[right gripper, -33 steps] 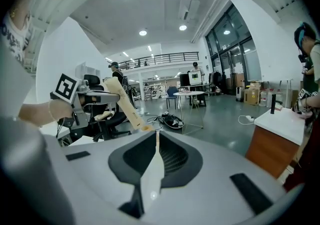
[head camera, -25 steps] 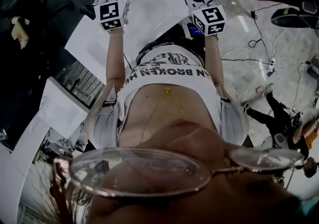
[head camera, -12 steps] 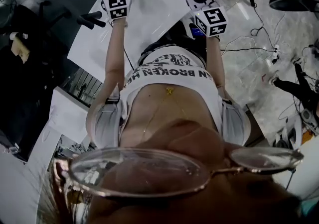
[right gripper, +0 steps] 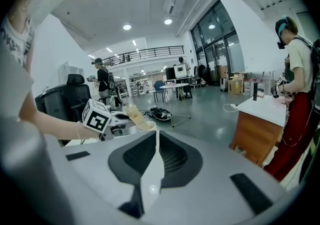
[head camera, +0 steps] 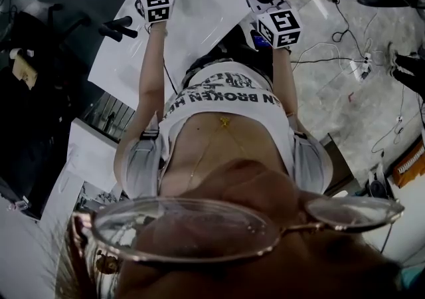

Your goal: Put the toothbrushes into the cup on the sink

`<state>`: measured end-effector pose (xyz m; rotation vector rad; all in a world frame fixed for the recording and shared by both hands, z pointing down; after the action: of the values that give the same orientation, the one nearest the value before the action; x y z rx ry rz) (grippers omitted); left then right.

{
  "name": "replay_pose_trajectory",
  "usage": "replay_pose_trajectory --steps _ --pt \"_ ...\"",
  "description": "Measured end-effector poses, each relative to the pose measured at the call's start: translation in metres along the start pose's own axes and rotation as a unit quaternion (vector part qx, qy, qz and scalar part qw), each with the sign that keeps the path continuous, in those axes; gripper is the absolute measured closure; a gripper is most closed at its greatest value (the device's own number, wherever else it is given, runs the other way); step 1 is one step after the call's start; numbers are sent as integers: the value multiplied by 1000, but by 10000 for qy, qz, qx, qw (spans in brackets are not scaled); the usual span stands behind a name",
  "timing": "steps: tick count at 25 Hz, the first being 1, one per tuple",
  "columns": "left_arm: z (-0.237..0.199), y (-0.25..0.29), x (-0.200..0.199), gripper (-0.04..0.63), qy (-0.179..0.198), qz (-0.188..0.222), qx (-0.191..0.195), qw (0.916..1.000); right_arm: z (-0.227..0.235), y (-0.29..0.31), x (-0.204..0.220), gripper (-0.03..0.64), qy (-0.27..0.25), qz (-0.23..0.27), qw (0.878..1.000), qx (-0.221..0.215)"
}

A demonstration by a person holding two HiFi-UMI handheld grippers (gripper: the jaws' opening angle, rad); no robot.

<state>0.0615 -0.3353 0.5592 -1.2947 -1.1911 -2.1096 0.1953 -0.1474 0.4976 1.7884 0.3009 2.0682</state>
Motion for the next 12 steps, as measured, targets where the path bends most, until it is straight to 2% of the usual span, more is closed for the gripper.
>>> replay_pose_trajectory --steps 10,12 --pt "12 -9 0 569 87 73 161 9998 -3 0 -1 578 -63 27 9999 -83" --pt "13 -15 -2 527 31 99 147 9998 -4 1 -2 578 -88 34 9999 -115"
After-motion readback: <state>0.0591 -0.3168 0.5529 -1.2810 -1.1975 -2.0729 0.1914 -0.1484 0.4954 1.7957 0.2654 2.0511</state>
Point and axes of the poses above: the fingertips, and each gripper's own axes: y forward along the fingers, z to its right, x out of its underside, the point moved 1 cm from there along -y, backward along the fingers, and after that the axes turned 1 degree about -z, right-handed, at the moved point
